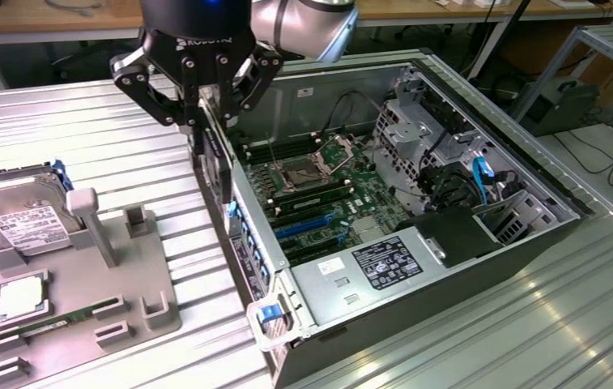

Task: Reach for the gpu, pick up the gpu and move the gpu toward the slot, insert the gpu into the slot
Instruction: 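Pick up the gpu and move the gpu toward the slot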

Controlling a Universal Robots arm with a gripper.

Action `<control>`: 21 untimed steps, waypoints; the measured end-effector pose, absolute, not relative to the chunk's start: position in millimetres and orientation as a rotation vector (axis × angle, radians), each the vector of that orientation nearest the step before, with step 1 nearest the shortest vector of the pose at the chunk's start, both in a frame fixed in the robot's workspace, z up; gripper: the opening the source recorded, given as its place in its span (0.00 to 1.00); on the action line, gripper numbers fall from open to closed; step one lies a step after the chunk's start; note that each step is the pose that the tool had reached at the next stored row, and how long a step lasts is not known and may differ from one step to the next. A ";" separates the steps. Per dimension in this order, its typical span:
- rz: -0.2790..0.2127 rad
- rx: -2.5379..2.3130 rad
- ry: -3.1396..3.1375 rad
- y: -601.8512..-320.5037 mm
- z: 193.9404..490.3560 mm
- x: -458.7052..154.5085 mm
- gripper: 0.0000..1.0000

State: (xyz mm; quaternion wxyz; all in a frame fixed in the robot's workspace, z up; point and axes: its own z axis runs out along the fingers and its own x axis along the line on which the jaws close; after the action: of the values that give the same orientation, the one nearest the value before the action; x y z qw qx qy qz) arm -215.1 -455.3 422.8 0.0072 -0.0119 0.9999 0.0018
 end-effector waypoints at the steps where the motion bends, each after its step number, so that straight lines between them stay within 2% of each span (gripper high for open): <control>1: 0.006 -0.037 3.127 -455.3 422.7 -212.8 0.28; 21: 0.006 -0.037 3.127 -455.3 421.9 -161.3 0.28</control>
State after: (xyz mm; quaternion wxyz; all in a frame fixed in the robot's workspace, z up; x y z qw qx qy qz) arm -161.3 -455.3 421.9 0.0072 -0.0118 0.9999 0.0018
